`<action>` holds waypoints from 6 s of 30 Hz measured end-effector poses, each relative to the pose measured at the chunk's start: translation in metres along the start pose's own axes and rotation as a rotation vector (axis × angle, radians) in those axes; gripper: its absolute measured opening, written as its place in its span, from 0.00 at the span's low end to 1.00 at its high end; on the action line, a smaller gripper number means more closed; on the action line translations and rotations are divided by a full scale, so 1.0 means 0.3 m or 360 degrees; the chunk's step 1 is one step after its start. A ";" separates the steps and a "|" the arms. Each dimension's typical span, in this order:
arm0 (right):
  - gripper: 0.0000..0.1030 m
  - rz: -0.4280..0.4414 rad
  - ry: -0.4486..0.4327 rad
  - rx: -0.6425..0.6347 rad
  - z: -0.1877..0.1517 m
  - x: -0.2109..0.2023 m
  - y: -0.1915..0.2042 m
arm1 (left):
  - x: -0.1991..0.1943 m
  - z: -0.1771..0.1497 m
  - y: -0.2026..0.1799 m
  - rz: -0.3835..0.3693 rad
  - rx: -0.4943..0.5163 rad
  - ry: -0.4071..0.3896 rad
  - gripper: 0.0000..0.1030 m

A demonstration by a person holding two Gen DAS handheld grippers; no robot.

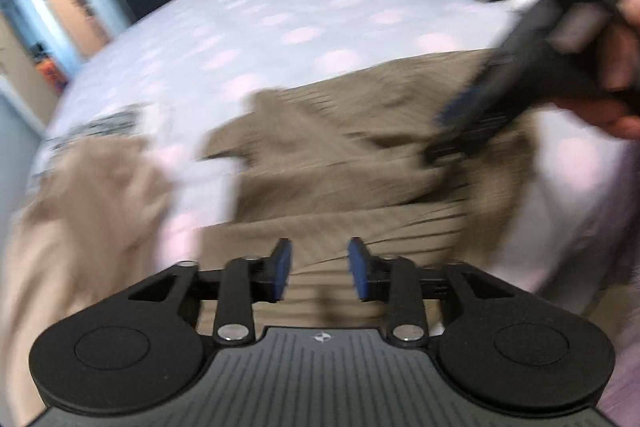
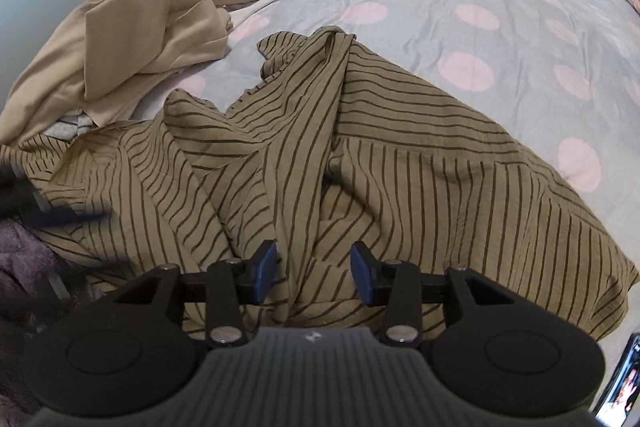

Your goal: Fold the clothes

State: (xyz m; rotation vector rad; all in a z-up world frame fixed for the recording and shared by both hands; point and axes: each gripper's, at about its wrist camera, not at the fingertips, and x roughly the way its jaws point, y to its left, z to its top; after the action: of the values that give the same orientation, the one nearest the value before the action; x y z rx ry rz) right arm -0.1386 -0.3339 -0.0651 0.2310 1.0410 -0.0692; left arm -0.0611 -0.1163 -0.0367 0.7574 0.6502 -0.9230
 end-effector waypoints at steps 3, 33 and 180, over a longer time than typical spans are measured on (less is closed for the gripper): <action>0.44 0.0002 -0.0002 -0.0008 0.005 0.000 0.004 | 0.002 -0.009 0.127 0.0155 -0.0054 0.0014 0.50; 0.48 -0.0097 0.0060 0.0002 0.077 0.093 0.011 | 0.277 0.007 0.667 0.0720 -0.0196 0.0103 0.20; 0.01 -0.1629 -0.2377 0.0051 0.005 -1.819 0.416 | -1.478 0.520 0.201 0.0522 -0.0168 -0.2108 0.00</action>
State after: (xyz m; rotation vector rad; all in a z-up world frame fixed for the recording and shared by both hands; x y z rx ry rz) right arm -0.3926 -0.2414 0.4252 -0.3430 -0.4307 -1.0189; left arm -0.1837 -0.0169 0.4101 0.0375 -0.5756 -0.8635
